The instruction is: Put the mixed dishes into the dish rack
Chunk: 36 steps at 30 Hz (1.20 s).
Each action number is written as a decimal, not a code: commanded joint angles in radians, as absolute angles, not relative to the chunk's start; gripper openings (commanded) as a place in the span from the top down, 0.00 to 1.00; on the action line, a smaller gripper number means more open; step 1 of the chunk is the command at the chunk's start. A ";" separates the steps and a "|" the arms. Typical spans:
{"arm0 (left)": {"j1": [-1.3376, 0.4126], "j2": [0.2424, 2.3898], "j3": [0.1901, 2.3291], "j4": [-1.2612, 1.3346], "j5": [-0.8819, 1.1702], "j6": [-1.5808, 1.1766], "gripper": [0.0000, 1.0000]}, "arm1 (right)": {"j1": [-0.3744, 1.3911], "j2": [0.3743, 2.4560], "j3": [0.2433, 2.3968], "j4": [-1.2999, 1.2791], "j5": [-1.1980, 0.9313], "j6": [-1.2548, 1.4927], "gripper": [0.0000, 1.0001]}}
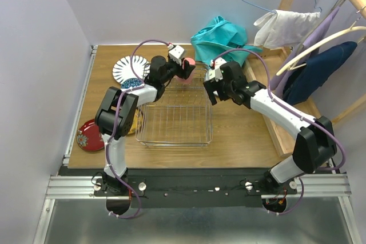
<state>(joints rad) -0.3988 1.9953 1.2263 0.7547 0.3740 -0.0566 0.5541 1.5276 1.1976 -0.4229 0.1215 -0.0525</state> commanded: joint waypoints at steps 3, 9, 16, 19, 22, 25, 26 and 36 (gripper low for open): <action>-0.379 2.028 1.230 0.805 0.431 -0.104 0.68 | 0.546 1.563 1.206 -0.428 0.115 -0.051 0.00; -0.354 2.042 1.184 0.880 0.479 -0.120 0.58 | 0.540 1.577 1.221 -0.433 0.126 -0.064 0.00; -0.347 2.025 1.164 0.868 0.476 -0.063 0.43 | 0.537 1.591 1.219 -0.428 0.143 -0.061 0.00; -0.347 2.000 1.134 0.884 0.483 -0.031 0.33 | 0.535 1.594 1.224 -0.426 0.138 -0.063 0.00; -0.357 1.959 1.094 0.870 0.427 0.046 0.29 | 0.535 1.595 1.226 -0.426 0.135 -0.066 0.00; -0.364 1.931 1.072 0.845 0.408 0.084 0.26 | 0.535 1.592 1.224 -0.426 0.135 -0.072 0.00; -0.365 1.924 1.057 0.844 0.393 0.090 0.25 | 0.534 1.592 1.224 -0.428 0.135 -0.072 0.00; -0.367 1.841 1.060 0.723 0.309 0.114 0.01 | 0.534 1.592 1.244 -0.439 0.123 -0.084 0.00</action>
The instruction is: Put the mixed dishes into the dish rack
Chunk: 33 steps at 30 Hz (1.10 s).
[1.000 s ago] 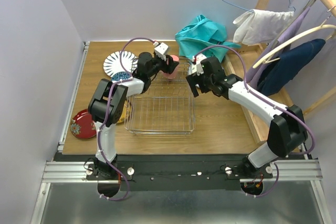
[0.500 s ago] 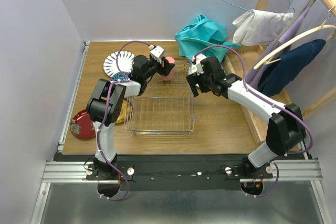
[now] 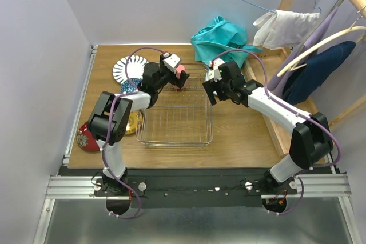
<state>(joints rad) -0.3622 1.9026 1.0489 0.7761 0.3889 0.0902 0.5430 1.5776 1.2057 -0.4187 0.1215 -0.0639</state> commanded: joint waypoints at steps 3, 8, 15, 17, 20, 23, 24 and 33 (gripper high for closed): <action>-0.367 1.793 1.065 0.689 0.278 0.113 0.01 | 0.532 1.588 1.246 -0.446 0.118 -0.086 0.00; -0.356 1.614 1.084 0.459 0.184 0.129 0.01 | 0.532 1.577 1.264 -0.459 0.118 -0.103 0.00; -0.191 1.298 1.173 -0.162 0.474 0.395 0.07 | 0.531 1.627 1.360 -0.472 0.091 -0.133 0.00; -0.140 1.287 1.286 -0.472 0.553 0.565 0.13 | 0.529 1.658 1.397 -0.483 0.035 -0.124 0.00; -0.037 1.328 1.441 -0.848 0.670 0.822 0.17 | 0.529 1.687 1.420 -0.518 -0.024 -0.106 0.00; 0.035 1.420 1.575 -1.192 0.692 1.039 0.22 | 0.528 1.700 1.434 -0.546 -0.058 -0.106 0.00; 0.049 1.445 1.597 -1.260 0.681 1.155 0.22 | 0.528 1.697 1.431 -0.540 -0.061 -0.107 0.00; 0.124 1.641 1.629 -1.493 0.634 1.641 0.29 | 0.526 1.660 1.385 -0.512 -0.094 -0.092 0.00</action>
<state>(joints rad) 0.1074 1.6150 1.6249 -1.1904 0.5987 1.2938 0.5343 1.6905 1.4036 -0.5175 -0.0429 -0.1116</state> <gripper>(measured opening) 0.714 0.996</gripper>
